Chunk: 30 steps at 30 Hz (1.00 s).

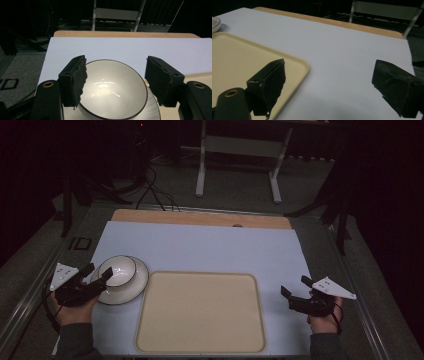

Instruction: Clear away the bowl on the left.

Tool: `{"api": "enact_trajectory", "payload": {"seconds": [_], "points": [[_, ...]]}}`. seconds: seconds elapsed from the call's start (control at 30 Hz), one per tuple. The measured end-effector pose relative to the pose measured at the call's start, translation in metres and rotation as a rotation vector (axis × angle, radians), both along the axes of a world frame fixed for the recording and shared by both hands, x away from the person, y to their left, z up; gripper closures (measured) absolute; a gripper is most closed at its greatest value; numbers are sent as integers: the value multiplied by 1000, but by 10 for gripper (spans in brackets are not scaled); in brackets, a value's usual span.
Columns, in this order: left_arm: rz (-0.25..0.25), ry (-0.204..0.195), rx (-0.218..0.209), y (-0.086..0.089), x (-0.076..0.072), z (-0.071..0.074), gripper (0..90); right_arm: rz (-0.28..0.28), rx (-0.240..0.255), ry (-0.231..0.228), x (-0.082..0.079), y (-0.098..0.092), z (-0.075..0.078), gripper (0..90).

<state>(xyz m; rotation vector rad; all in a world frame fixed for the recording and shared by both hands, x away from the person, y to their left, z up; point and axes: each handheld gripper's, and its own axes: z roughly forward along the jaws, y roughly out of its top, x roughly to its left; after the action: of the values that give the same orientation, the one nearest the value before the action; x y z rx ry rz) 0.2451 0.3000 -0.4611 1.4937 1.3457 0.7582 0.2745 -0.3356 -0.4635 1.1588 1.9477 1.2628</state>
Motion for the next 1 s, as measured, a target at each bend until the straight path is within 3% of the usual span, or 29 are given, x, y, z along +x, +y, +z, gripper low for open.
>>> {"api": "enact_trajectory", "payload": {"seconds": [0.17, 0.5, 0.83, 1.0], "points": [[8, 2, -6, 1, 0, 0, 344, -19, 16, -9, -1, -2, 1, 115], [28, 55, -17, 2, 9, -4, 376, -34, 17, -18, 0, -3, 1, 115], [56, 87, -72, 6, 20, -7, 387, -42, 10, -26, 0, -1, 1, 115], [76, 100, -77, 8, 25, -9, 389, -44, 13, -29, 0, -2, 1, 115]]}}
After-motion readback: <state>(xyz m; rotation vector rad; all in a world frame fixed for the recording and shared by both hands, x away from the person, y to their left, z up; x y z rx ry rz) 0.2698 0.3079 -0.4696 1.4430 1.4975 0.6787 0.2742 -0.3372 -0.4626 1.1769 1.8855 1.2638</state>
